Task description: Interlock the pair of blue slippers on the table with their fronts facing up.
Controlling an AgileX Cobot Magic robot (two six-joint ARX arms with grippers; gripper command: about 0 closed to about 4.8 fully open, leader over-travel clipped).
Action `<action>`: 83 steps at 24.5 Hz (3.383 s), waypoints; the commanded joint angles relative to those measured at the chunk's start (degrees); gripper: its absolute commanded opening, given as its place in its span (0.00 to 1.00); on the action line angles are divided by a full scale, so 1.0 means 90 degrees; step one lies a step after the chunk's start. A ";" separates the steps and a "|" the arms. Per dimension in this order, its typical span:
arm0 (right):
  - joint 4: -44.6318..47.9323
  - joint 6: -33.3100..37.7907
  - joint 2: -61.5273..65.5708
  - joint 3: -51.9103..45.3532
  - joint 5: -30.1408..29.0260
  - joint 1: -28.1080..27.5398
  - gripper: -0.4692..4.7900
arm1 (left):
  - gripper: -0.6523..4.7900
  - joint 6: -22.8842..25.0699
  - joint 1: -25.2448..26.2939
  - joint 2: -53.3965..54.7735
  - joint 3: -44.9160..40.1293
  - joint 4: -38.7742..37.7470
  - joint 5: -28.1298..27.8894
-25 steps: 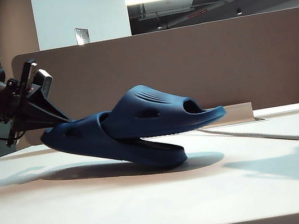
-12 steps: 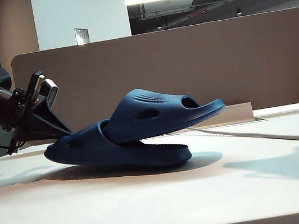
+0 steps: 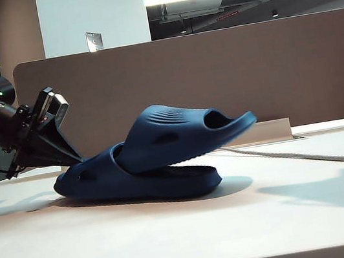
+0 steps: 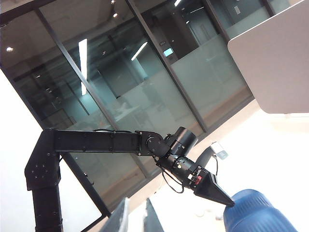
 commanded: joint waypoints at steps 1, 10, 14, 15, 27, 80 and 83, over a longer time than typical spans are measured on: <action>0.0056 0.0007 -0.0022 0.0019 -0.0051 -0.0002 0.17 | 0.28 0.0027 -0.0019 -0.0022 -0.0002 0.0039 -0.0087; 0.0056 0.0005 -0.0022 0.0019 -0.0097 -0.0002 0.17 | 0.54 0.0017 0.0012 -0.0029 0.0005 0.0039 0.0000; 0.0056 -0.0024 -0.0022 0.0019 -0.0097 -0.0007 0.17 | 0.63 -0.0109 0.0134 -0.0078 0.0148 -0.0068 0.0257; 0.0056 -0.0024 -0.0024 0.0019 -0.0097 -0.0007 0.17 | 0.63 -0.0160 0.0189 -0.0102 0.0214 -0.0126 0.0367; 0.0061 -0.0046 -0.0024 0.0019 -0.0063 -0.0012 0.17 | 0.63 -0.0393 0.0874 -0.1970 0.0658 -0.0209 0.0814; -1.1409 -0.5382 -0.6156 0.1921 0.4442 -0.0357 0.08 | 0.11 -0.2181 0.0063 -1.0773 -0.3033 0.0607 -0.3198; -1.1373 -0.5399 -0.6156 0.1734 0.4901 -0.0355 0.08 | 0.11 -0.2047 0.0063 -1.0899 -0.3512 0.0612 -0.3215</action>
